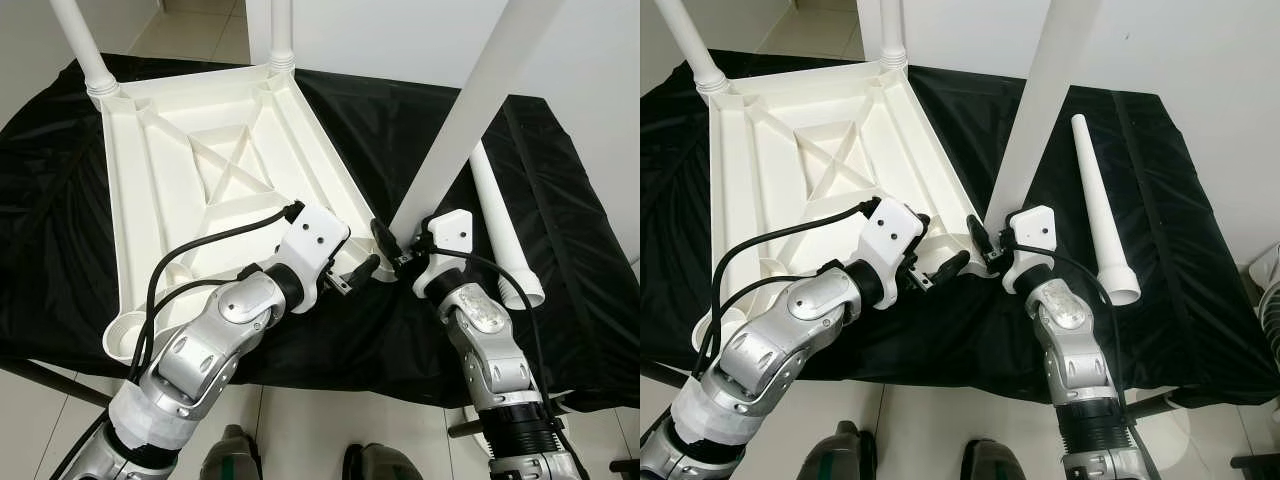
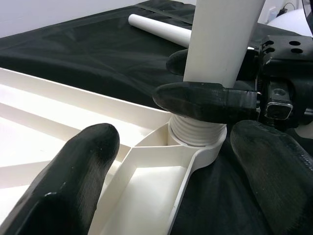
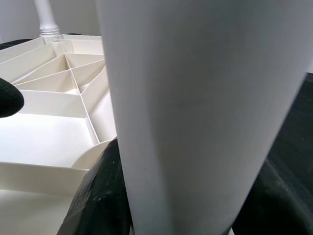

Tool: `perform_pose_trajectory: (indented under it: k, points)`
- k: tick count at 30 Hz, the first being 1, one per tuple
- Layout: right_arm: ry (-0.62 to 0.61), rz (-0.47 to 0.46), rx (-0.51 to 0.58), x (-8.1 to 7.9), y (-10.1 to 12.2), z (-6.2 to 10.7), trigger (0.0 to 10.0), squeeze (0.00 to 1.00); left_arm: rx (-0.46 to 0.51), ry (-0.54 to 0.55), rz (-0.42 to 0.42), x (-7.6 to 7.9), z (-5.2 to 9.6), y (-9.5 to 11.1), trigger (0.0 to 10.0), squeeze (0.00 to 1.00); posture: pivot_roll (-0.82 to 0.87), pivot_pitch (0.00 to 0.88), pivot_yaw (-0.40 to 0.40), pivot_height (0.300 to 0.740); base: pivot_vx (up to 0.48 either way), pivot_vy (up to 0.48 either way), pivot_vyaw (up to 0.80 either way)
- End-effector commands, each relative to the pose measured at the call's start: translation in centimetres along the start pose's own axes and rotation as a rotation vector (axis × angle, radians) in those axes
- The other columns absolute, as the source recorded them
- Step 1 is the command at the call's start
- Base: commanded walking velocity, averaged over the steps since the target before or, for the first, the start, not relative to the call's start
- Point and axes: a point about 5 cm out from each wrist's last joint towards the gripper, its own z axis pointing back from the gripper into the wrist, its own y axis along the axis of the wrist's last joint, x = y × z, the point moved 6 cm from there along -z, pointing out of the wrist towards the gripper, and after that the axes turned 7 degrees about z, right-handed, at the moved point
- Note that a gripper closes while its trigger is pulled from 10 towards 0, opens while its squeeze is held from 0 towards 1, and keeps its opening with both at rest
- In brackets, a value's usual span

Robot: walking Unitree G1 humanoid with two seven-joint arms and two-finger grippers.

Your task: Building children table

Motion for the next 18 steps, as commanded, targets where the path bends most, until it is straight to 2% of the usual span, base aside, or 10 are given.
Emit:
perform_pose_trajectory:
  k: [1,18]
  points:
    - [-0.021,-0.027,-0.116,0.31,-2.79,0.71,10.0,0.0,-0.014,-0.069,-0.002,0.99,0.07,-0.14,10.0,0.0,0.07,0.103,-0.009,0.74,0.0,0.0,0.0]
    - [-0.032,-0.027,-0.104,0.41,-2.55,0.53,10.0,0.0,-0.011,-0.068,-0.004,0.85,0.13,0.02,10.0,0.0,0.07,0.104,-0.001,0.74,0.0,0.0,0.0]
